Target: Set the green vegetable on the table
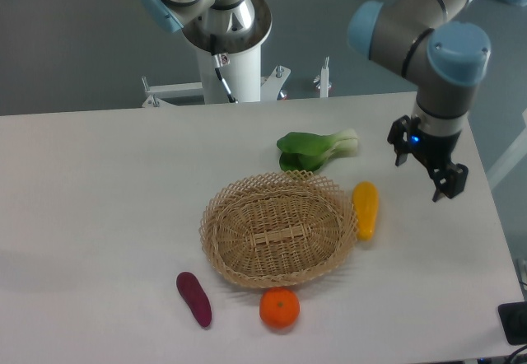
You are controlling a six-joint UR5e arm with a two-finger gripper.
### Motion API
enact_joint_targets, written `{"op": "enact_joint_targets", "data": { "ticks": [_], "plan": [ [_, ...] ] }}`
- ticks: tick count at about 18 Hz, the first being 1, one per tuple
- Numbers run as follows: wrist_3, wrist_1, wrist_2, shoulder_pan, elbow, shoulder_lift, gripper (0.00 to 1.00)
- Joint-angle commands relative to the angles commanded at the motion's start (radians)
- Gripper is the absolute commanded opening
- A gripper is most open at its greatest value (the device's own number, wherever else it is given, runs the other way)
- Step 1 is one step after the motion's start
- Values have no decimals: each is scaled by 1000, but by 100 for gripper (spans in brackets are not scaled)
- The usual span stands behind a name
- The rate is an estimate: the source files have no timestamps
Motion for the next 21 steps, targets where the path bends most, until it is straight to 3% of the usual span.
{"op": "enact_joint_targets", "data": {
  "ticks": [3, 9, 12, 21],
  "plan": [
    [-40, -46, 5, -23, 80, -51, 100],
    [-91, -87, 8, -31, 167, -112, 100],
    [-95, -97, 55, -44, 180, -135, 100],
    [-103, -94, 57, -51, 177, -137, 100]
  ]
}}
